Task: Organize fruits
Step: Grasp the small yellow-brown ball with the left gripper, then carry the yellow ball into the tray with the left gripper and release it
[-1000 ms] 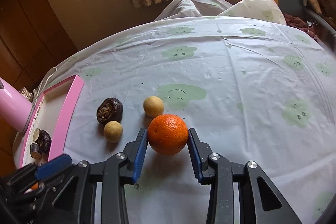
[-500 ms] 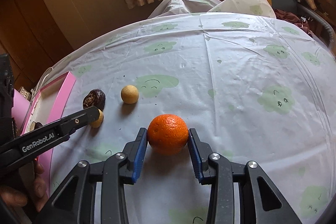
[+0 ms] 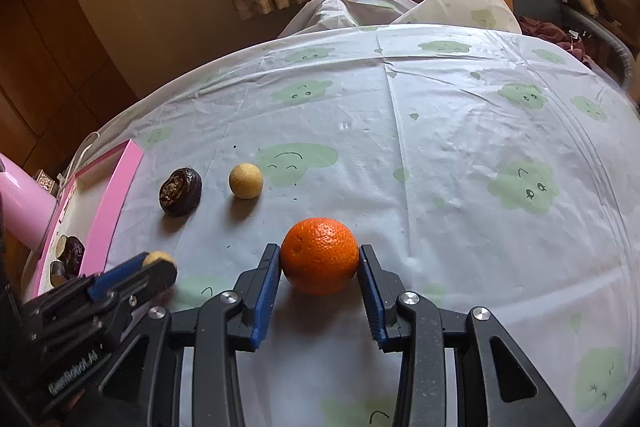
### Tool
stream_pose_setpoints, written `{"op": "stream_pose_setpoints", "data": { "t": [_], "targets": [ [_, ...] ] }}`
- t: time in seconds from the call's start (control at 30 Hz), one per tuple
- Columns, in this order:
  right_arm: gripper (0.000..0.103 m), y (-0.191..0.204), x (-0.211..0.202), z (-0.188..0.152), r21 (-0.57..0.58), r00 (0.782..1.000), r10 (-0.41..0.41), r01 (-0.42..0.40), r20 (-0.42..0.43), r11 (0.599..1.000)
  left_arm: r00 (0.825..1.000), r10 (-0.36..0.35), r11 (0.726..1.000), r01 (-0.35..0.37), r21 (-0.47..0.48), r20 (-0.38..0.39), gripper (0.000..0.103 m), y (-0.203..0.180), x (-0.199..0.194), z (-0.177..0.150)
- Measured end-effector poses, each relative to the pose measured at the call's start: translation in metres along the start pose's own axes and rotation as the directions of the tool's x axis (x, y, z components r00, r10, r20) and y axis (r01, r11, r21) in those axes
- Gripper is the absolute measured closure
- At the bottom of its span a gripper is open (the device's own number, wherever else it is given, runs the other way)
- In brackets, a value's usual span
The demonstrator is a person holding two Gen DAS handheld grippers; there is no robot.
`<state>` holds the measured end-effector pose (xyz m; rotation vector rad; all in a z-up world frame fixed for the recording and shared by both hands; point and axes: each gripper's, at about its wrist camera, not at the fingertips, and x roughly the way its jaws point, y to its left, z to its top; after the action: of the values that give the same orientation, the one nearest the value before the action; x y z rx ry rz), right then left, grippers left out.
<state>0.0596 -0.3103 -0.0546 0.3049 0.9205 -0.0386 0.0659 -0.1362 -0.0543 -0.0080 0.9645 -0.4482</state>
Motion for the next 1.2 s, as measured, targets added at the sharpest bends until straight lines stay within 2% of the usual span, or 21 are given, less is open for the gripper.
{"op": "stream_pose_setpoints", "data": {
  "t": [0.13, 0.23, 0.3, 0.57, 0.8, 1.2],
  "targets": [
    [0.064, 0.002, -0.009, -0.007, -0.015, 1.000, 0.002, -0.002, 0.006, 1.000, 0.999, 0.020, 0.999, -0.022, 0.029, 0.044, 0.078, -0.003, -0.005, -0.012],
    [0.064, 0.004, -0.013, -0.017, -0.035, 1.000, -0.002, 0.002, 0.017, 0.999, 0.998, -0.003, 1.000, 0.002, 0.016, 0.058, 0.078, 0.002, -0.001, -0.013],
    [0.064, 0.003, -0.014, -0.023, -0.035, 0.999, 0.002, -0.001, 0.040, 0.999, 0.997, 0.004, 1.000, -0.006, 0.026, 0.072, 0.078, 0.000, 0.000, -0.015],
    [0.064, 0.004, -0.013, -0.029, -0.041, 0.996, -0.007, 0.011, 0.085, 0.999, 0.995, 0.027, 0.998, -0.032, 0.047, 0.095, 0.078, -0.004, 0.000, -0.019],
    [0.064, 0.008, -0.011, -0.033, -0.064, 0.995, -0.031, 0.037, 0.099, 0.997, 0.994, 0.042, 0.997, -0.048, 0.059, 0.097, 0.078, -0.006, 0.000, -0.019],
    [0.064, 0.007, -0.008, -0.034, -0.067, 0.994, -0.029, 0.036, 0.101, 0.997, 0.996, 0.059, 0.997, -0.062, 0.041, 0.066, 0.078, -0.004, -0.011, -0.023]
  ]
}}
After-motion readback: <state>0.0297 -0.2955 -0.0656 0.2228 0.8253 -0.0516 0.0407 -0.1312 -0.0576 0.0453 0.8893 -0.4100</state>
